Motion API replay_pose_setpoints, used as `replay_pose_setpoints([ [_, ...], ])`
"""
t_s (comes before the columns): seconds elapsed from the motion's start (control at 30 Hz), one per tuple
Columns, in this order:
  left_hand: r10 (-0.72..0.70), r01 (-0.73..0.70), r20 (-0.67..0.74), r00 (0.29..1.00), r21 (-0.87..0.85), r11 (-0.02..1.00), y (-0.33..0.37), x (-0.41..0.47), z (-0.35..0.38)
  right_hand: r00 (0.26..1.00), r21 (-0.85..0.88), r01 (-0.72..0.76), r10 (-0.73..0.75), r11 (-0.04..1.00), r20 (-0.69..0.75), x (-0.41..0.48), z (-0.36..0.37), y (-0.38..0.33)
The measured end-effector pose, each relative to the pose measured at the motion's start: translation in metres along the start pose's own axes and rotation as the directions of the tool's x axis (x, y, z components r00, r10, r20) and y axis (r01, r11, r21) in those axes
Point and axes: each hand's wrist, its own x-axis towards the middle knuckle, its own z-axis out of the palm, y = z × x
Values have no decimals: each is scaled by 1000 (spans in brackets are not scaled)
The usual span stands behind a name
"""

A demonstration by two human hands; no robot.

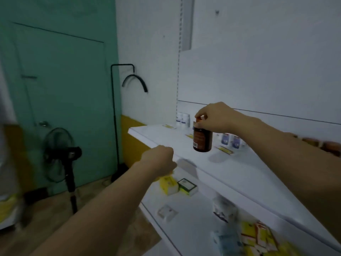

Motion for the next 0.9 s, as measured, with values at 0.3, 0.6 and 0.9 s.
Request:
replay_pose_setpoints([
  [0.3, -330, 331, 28, 944, -73, 941, -170, 34, 24, 952, 130, 298, -304, 946, 33, 149, 102, -130],
  [0.6, -490, 491, 48, 870, -5, 871, -318, 89, 19, 894, 257, 416, -443, 873, 59, 312, 165, -231],
  [0.9, -482, 480, 42, 875, 44, 876, -482, 164, 38, 899, 321, 376, -427, 869, 103, 441, 259, -321],
])
